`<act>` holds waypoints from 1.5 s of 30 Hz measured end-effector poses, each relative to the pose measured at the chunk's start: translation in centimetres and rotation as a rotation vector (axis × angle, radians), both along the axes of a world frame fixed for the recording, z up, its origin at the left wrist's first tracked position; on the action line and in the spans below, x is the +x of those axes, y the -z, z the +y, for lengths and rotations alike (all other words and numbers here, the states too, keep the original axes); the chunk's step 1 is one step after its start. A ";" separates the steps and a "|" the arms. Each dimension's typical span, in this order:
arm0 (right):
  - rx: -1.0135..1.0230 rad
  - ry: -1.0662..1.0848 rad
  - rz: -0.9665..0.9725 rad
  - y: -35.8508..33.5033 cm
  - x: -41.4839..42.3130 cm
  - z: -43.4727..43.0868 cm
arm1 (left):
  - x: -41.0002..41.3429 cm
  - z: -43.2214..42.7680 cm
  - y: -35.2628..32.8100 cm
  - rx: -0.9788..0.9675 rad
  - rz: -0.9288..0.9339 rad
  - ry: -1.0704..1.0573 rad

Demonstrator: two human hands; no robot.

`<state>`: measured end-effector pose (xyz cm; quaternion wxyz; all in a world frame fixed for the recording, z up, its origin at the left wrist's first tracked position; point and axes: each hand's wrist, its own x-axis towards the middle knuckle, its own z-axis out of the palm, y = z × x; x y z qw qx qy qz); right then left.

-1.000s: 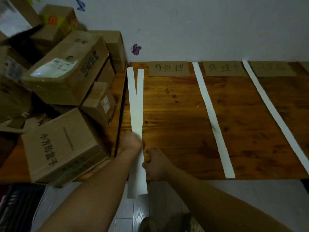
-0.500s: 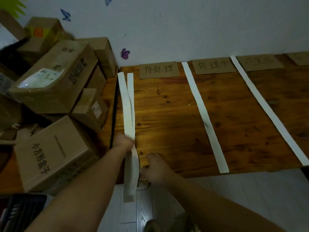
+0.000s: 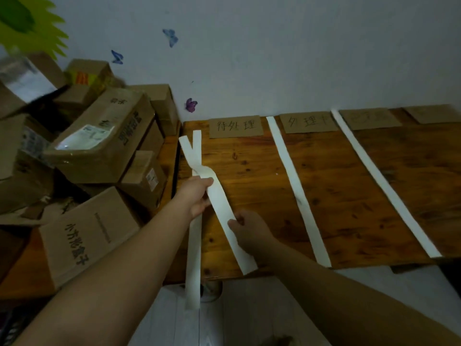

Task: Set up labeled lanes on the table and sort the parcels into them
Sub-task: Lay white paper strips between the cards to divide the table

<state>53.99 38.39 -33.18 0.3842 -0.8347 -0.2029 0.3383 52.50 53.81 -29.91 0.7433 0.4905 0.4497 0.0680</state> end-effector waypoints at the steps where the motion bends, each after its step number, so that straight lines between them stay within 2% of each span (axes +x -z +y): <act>1: -0.010 0.013 -0.011 -0.7 0.7 -1.0 | 1.0 -0.2 -0.9 0.012 -0.025 -0.006; 5: -0.026 0.075 -0.075 -3.5 3.8 -6.0 | 5.6 -3.1 -4.3 0.064 -0.091 0.043; 10: -0.045 0.122 -0.131 -5.8 8.8 -13.8 | 12.6 -10.7 -7.6 0.158 -0.133 0.195; 15: -0.112 0.183 -0.190 -6.6 15.4 -23.8 | 21.1 -20.0 -9.5 0.179 -0.210 0.280; 21: -0.119 0.301 -0.196 -6.5 23.5 -34.5 | 31.0 -30.1 -9.8 0.235 -0.218 0.352; 27: -0.151 0.381 -0.177 -5.7 30.7 -41.8 | 39.7 -37.5 -8.7 0.262 -0.218 0.443; 37: -0.268 0.475 -0.101 -3.0 43.1 -46.1 | 55.2 -42.8 -3.8 0.291 -0.177 0.553; 45: -0.310 0.326 -0.029 0.4 48.5 -51.3 | 59.2 -47.0 2.6 0.436 0.017 0.597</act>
